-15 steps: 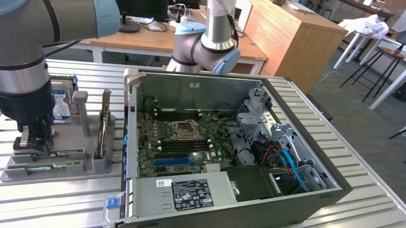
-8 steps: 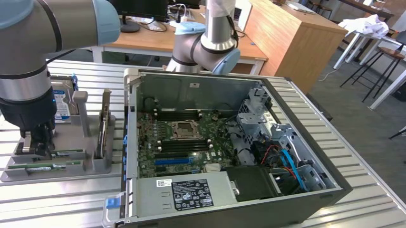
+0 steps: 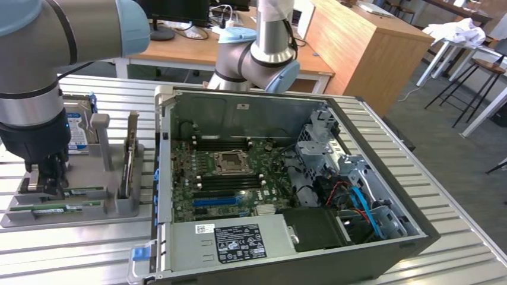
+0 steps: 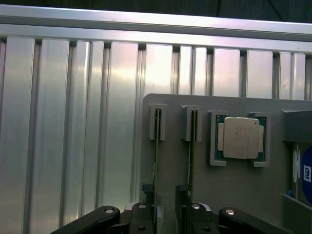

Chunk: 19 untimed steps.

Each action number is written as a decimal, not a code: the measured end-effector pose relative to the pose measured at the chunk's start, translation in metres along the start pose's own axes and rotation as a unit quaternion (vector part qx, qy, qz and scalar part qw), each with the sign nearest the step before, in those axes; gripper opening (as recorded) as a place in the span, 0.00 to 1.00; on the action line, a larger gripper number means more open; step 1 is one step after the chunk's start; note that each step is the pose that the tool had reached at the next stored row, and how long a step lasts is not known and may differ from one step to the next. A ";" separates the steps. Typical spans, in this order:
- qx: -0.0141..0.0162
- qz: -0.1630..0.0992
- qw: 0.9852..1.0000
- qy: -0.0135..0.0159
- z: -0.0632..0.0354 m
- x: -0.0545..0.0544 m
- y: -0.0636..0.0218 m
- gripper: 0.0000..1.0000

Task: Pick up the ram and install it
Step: 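Pick up the ram and move it above insertion slot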

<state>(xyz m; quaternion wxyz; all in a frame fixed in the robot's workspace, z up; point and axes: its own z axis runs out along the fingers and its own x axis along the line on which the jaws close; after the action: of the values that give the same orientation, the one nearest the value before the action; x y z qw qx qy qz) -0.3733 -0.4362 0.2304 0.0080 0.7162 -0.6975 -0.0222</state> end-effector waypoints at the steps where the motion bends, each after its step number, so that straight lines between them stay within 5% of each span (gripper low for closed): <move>1: 0.000 0.000 1.000 0.000 0.0001 0.000 0.0000 0.31; 12: 0.000 0.000 1.000 0.000 -0.0001 0.005 0.0000 0.31; 19: 0.000 0.000 1.000 0.000 -0.0005 0.005 -0.0098 0.31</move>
<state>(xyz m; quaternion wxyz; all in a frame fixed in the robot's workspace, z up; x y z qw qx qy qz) -0.3634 -0.4408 0.2304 0.0080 0.7162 -0.6975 -0.0223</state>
